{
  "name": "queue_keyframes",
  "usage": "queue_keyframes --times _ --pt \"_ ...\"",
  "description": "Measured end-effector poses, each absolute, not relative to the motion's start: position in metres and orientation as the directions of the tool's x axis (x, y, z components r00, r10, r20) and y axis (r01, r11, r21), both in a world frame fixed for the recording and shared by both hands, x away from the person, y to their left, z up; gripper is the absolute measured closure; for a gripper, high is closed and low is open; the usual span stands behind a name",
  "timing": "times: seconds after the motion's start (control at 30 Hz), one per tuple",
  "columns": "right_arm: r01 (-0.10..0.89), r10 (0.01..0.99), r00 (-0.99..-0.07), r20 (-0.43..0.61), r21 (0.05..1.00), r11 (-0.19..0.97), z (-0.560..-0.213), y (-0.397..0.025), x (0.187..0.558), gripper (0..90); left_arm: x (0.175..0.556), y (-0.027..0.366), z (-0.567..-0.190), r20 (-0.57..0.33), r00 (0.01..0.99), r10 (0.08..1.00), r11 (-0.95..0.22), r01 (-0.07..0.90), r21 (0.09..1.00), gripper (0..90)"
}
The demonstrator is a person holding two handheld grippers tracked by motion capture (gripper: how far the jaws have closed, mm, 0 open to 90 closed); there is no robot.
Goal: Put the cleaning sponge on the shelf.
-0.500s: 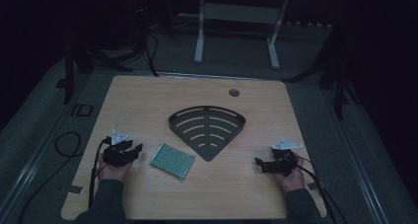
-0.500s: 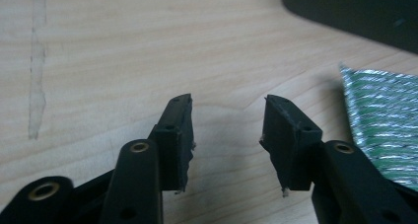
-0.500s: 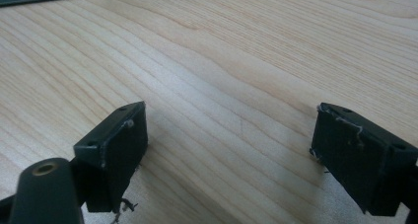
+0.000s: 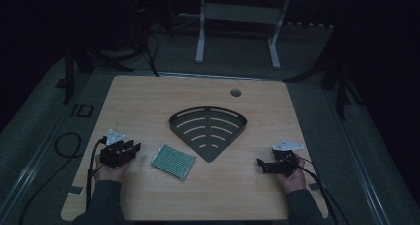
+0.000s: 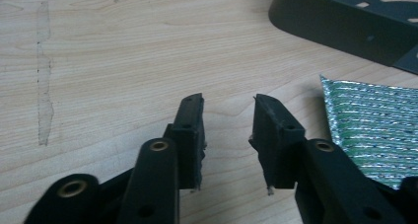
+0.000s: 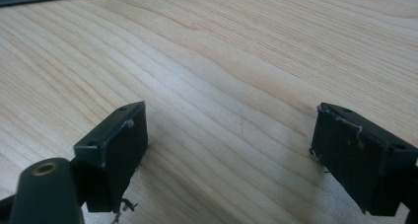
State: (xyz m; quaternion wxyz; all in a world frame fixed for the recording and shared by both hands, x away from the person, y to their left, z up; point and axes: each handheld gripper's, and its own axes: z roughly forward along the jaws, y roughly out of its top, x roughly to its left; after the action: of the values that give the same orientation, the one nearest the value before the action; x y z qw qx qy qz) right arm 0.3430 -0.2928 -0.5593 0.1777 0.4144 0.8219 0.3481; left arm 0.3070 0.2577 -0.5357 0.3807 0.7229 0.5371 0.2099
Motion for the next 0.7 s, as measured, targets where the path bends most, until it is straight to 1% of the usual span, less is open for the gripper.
queue_keyframes --times 0.13,0.23,0.27,0.7 --pt "0.557 0.805 -0.593 -0.005 0.72 0.414 -0.559 -0.293 0.343 13.5 0.306 0.256 -0.531 -0.093 0.352 0.931 -0.152 0.609 0.779 79.0" --pt "0.557 0.806 -0.592 -0.005 0.72 0.413 -0.559 -0.293 0.343 13.6 0.305 0.253 -0.527 -0.08 0.376 0.923 -0.176 0.599 0.781 87.2" --pt "0.557 0.807 -0.591 -0.005 0.72 0.413 -0.559 -0.293 0.343 13.6 0.306 0.25 -0.525 -0.08 0.398 0.914 -0.191 0.594 0.781 89.5" --pt "0.557 0.807 -0.59 -0.005 0.721 0.412 -0.559 -0.293 0.343 13.6 0.325 0.217 -0.514 -0.034 0.516 0.856 -0.313 0.568 0.761 90.0"
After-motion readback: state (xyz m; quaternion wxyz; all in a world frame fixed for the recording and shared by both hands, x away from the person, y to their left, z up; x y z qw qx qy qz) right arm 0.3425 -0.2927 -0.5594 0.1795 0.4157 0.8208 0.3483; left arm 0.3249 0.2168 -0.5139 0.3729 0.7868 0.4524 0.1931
